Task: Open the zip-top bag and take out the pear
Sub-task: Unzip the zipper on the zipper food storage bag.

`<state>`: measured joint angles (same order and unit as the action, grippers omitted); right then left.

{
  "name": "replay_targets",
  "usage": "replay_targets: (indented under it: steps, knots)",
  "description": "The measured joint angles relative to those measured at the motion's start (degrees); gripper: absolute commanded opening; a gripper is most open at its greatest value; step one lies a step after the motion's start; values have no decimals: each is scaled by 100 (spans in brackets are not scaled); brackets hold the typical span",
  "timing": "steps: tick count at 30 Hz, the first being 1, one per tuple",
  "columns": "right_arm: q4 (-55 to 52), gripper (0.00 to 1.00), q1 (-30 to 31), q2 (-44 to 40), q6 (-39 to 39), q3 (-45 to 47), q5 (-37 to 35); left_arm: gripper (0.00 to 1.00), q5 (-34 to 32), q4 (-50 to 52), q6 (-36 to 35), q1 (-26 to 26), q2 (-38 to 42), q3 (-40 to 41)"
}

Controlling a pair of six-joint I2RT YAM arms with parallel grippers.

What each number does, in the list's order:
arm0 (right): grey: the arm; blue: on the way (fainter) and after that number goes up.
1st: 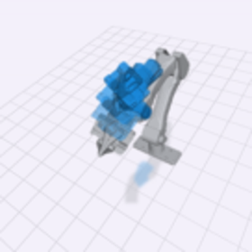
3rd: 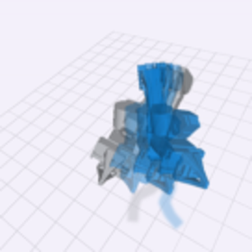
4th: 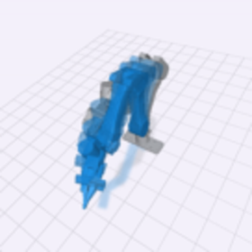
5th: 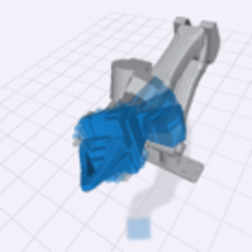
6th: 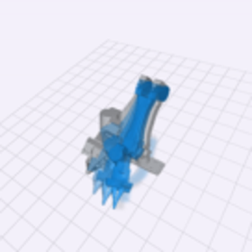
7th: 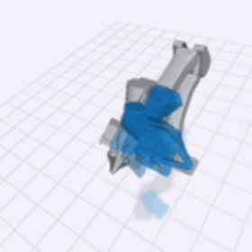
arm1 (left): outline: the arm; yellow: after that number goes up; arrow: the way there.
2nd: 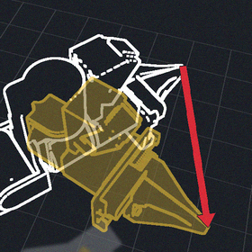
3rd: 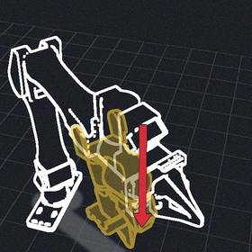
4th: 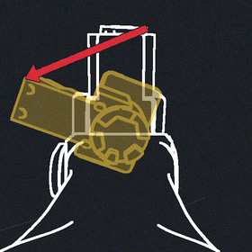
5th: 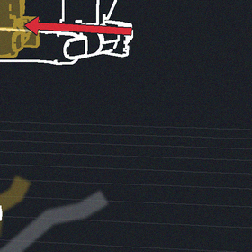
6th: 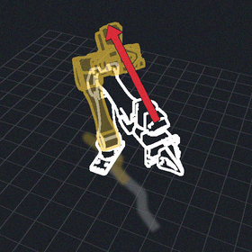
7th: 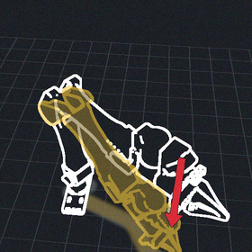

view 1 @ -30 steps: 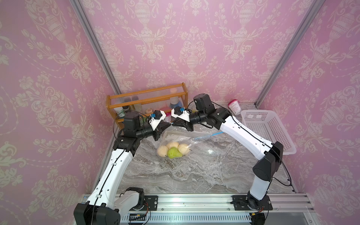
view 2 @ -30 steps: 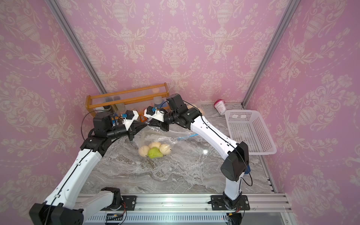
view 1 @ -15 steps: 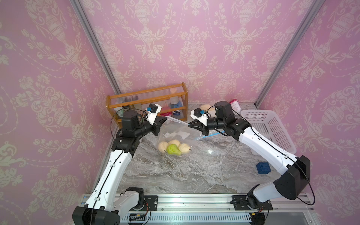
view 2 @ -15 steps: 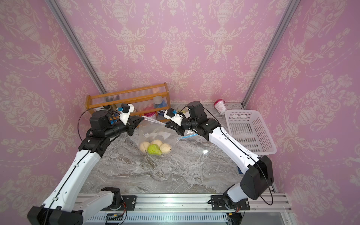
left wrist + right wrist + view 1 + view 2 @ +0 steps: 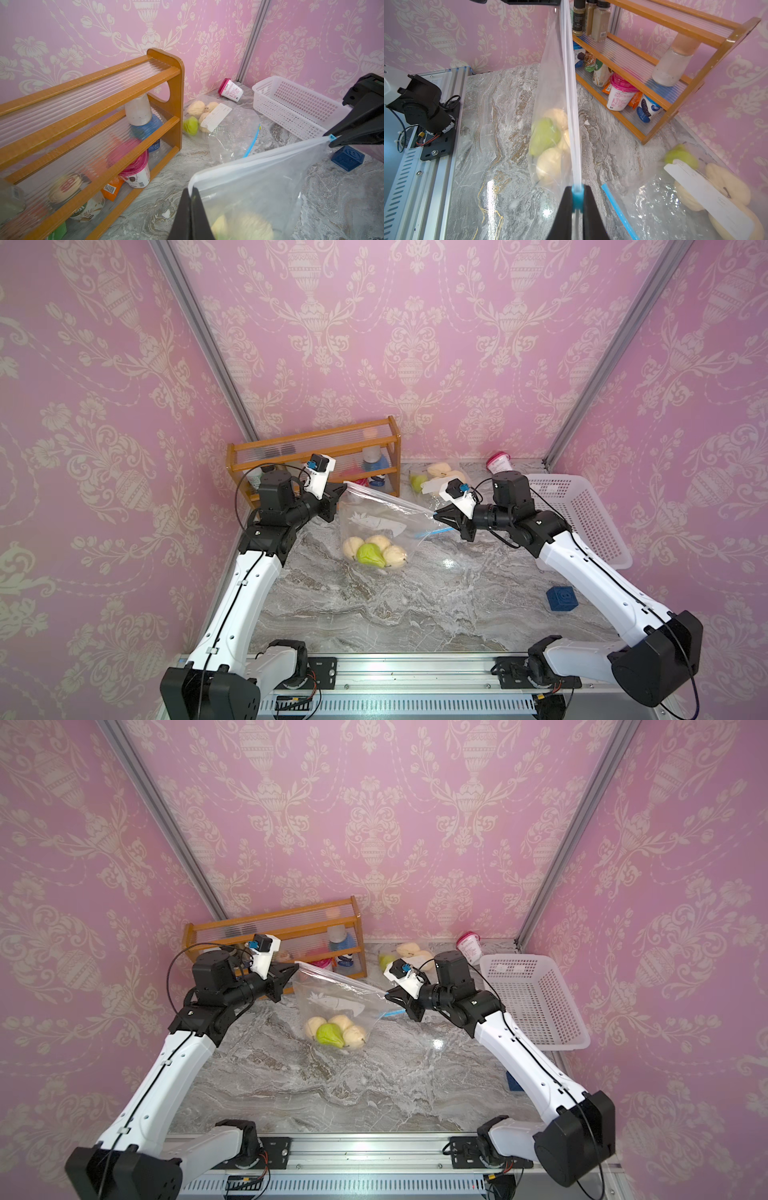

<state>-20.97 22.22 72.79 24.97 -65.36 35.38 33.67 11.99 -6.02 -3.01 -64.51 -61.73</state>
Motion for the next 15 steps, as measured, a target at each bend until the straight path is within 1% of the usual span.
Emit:
replay_targets:
  steps: [2,3,4,6,8,10,15]
  knots:
    - [-20,0,-39,-87,-20,118,7,0,22,-4,20,24,-37,-4]
    - [-17,10,-37,-133,-39,155,48,0,66,-22,22,24,-50,-4]
    - [13,16,-37,-188,-87,195,120,0,111,-55,22,26,-55,-4]
    - [66,22,-39,-284,-208,243,168,0,190,-212,9,55,-57,-2]
    - [50,29,-72,-374,-358,302,168,0,289,-470,-52,291,-68,-2]
    - [114,35,-22,-380,-492,297,164,0,555,-678,-162,483,-101,-2]
    - [339,37,227,-260,-791,114,144,0,1320,-975,-691,426,-155,76]
